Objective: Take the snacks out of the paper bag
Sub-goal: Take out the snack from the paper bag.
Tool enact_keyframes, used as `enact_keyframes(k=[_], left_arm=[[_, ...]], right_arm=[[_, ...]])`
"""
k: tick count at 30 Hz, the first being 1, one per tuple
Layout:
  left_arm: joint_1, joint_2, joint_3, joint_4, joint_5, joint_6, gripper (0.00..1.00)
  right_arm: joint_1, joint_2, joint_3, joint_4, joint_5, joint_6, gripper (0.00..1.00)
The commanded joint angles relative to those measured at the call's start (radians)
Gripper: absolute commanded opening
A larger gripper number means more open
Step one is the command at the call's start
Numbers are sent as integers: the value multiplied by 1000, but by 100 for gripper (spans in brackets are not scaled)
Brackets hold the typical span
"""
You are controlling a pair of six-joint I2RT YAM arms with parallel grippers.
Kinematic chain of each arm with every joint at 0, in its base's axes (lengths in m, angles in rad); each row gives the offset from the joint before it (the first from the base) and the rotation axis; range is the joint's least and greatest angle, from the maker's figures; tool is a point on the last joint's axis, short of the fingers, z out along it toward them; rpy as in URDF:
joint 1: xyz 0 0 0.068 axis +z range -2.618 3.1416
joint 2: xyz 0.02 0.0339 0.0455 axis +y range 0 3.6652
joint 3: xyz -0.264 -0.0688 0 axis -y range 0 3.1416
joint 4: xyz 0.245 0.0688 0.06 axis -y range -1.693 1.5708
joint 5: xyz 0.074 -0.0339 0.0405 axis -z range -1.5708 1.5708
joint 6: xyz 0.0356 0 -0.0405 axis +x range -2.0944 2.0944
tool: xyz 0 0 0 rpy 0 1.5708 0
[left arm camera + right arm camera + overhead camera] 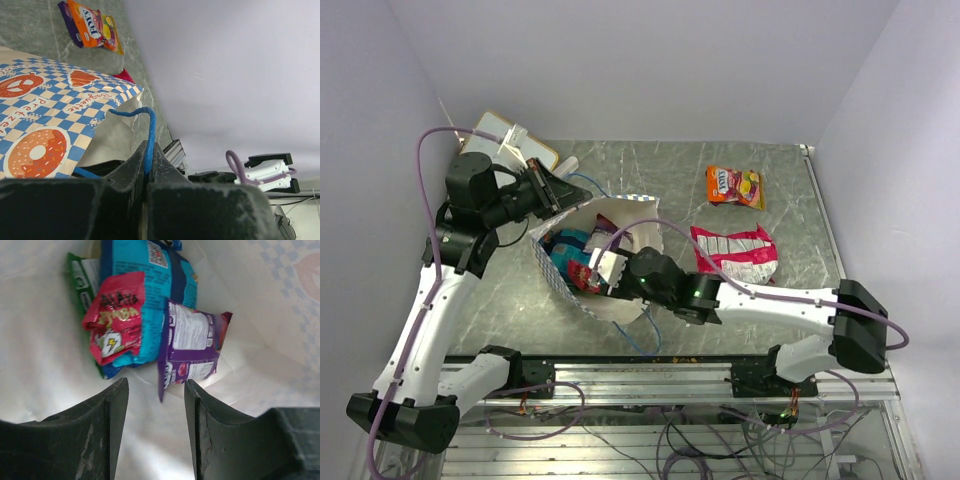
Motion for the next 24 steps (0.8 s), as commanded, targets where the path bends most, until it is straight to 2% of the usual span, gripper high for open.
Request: enact_keyframes(k=[1,4,13,20,24], left_arm=[[-13,-19,52,-59,40,11,7],[-13,-5,67,-149,43,35,7],[-15,-29,48,-79,39,-18,7],[-15,-9,82,-127,55,16,7],[-15,3,89,-135,73,19,7]], right_arm=[[2,85,-5,125,139,-93,46],[-1,167,15,158,196,-137,43],[-23,301,40,235,251,-151,44],[-76,394,83,275,242,-109,54],[-112,474,144,266,238,-84,55]])
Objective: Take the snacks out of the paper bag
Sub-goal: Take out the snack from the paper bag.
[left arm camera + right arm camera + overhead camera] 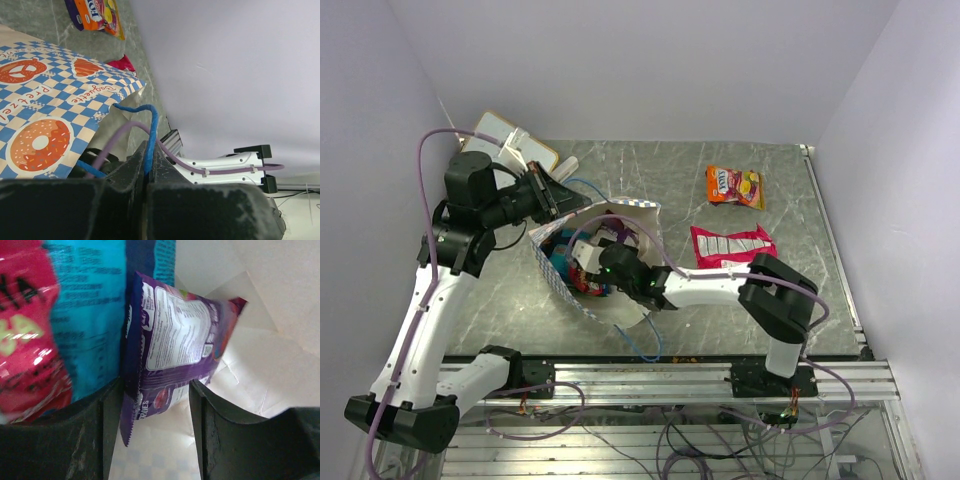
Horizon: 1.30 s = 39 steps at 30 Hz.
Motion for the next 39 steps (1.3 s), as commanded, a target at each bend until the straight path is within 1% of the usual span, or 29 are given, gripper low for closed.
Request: enact_keyframes(k=[1,3,5,6,10,13,17,21,29,33,37,39], left_arm=[[-10,9,42,-7,62,9,7],[-11,17,53,-13,61,8,7],[-11,22,63,-23,52,17,7],[-10,25,67,-27,45,22,7],[-10,39,88,-60,5,31,7],[-10,39,89,-55,-39,21,7],[-10,46,77,-7,-95,-15,7],[-10,66,85,25,-116,-21,7],[-10,145,148,-7,-141,27,7],[-9,182,182,-29,-163,48,7],[-9,223,214,-72,-186,93,7],[-9,239,234,-98,-206,141,7]], right_arm=[[-37,81,77,39,20,27,54],[-43,113,107,33,33,18,53],[-47,123,123,25,39,18,48],[-48,120,124,26,37,19,44],[-48,55,136,-20,-22,47,24],[-48,-9,152,-88,-100,101,14],[-48,-125,131,-143,-200,166,0],[-51,-249,97,-191,-322,209,0],[-56,-522,45,-254,-470,347,0],[-57,-638,51,-293,-454,375,0],[-59,-720,110,-331,-358,372,0],[-59,-745,159,-344,-315,341,0]])
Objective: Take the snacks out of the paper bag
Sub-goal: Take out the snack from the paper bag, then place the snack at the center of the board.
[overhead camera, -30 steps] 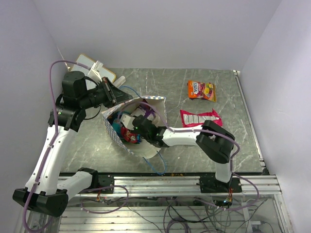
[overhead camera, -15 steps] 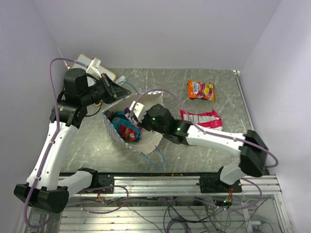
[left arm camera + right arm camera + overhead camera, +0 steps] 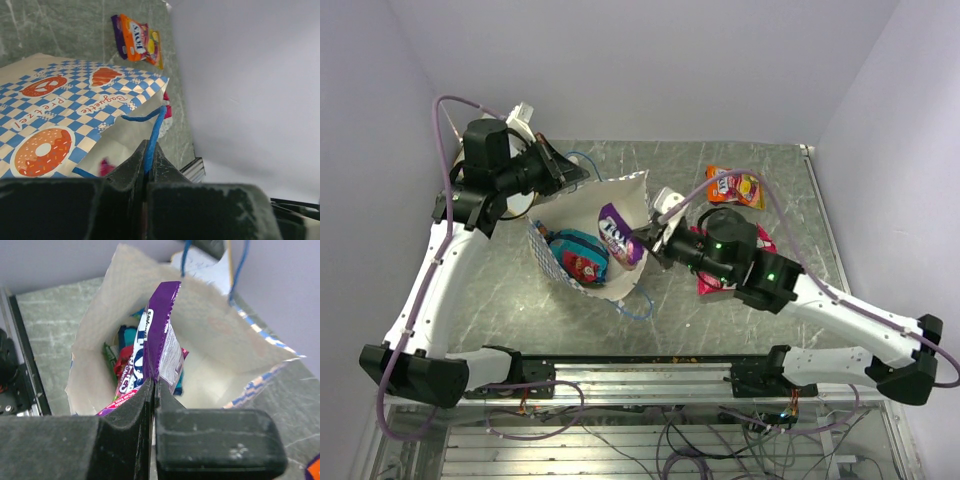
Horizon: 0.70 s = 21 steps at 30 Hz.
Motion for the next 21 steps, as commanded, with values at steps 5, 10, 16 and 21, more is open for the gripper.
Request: enact_keyframes(k=[5,10,16,21], left_arm=[[-5,51,90,-123,-82,190,7],[-5,42,46,-128,-121,256,7],[-5,42,65,-168,-99,275,7],[-5,23,61,-157,-68,261,7]], right_arm=[[-9,-42,234,4,257,-143,0],[-114,11,300,49,310,-201,0],[-425,113,317,32,265,-197,0],[-659,200,237,117,212,-220,0]])
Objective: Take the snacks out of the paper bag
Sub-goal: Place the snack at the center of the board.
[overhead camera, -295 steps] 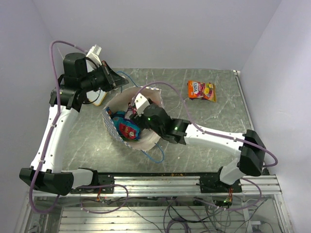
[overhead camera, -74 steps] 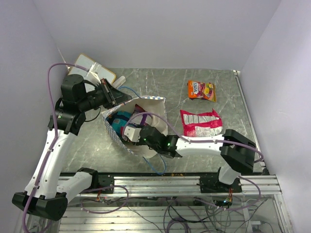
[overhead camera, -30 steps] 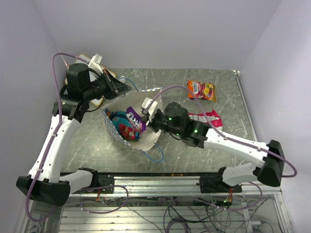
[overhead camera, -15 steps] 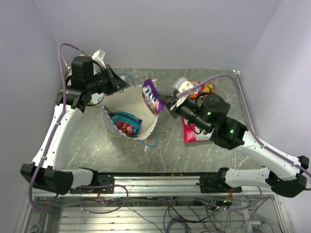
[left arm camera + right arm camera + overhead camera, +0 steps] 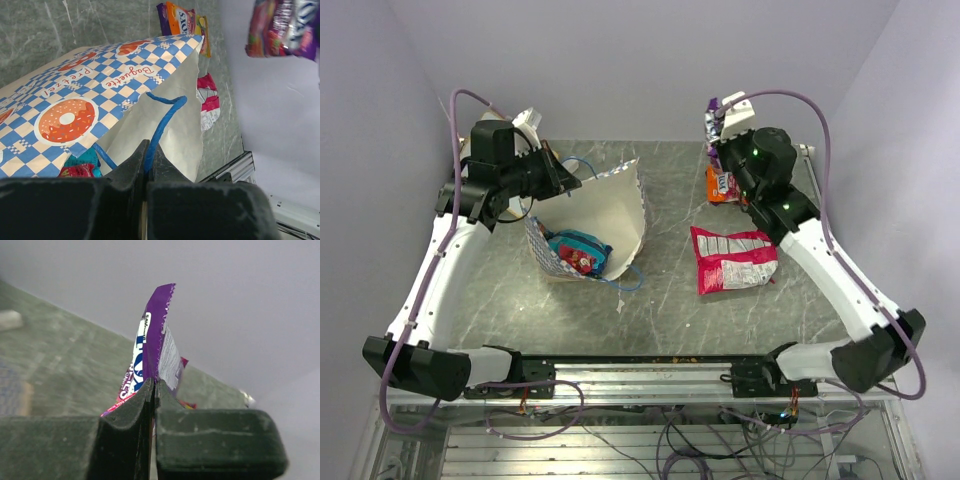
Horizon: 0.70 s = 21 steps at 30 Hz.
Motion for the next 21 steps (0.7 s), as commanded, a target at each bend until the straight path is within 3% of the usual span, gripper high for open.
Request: enact_keyframes(k=[1,10,17,21], left_arm=[[-5,-29,18,-6,35,16,7],[-9,-55,23,-36,31,48,7],[-18,-47,39,-46,29,64,7],[-21,-46,46,-54,27,69,7]], right_arm=[[-179,59,-60,107,-42,-39,0],[-411,228,-130,177,-57,-138,0],[-413,415,-79,210,-6,-381,0],[-395,524,-21,211,-5,-431,0]])
